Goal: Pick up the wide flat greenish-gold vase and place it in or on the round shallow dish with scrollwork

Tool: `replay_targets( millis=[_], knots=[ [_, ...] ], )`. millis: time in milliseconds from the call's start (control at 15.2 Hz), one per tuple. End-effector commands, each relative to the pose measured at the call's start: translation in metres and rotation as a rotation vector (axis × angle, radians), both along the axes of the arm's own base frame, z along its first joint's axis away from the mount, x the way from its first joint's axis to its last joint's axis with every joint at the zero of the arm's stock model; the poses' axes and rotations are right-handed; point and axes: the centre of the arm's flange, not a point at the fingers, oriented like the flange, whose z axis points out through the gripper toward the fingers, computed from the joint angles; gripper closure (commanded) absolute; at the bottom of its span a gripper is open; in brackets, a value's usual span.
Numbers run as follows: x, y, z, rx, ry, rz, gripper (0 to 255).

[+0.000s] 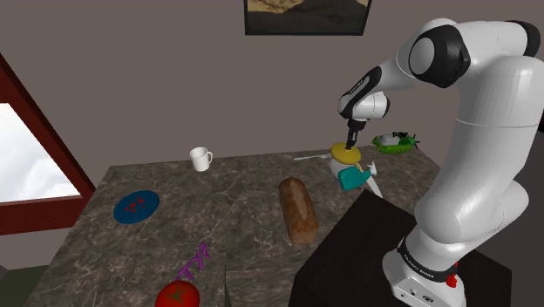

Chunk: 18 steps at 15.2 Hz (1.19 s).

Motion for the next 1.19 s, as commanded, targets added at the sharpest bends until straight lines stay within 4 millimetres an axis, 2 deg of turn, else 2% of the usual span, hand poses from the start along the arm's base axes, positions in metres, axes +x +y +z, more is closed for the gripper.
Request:
replay_targets(
  millis=[0,462,924,990,1122],
  knots=[
    [0.000,0.000,-0.010,0.000,-0.001,0.000,255],
    [0.000,0.000,-0.046,0.000,-0.001,0.000,255],
    [0.000,0.000,-0.046,0.000,-0.001,0.000,255],
    [0.001,0.000,-0.045,-0.001,-0.001,0.000,0],
    [0.001,-0.001,-0.044,-0.001,-0.001,0.000,0]
  ],
)
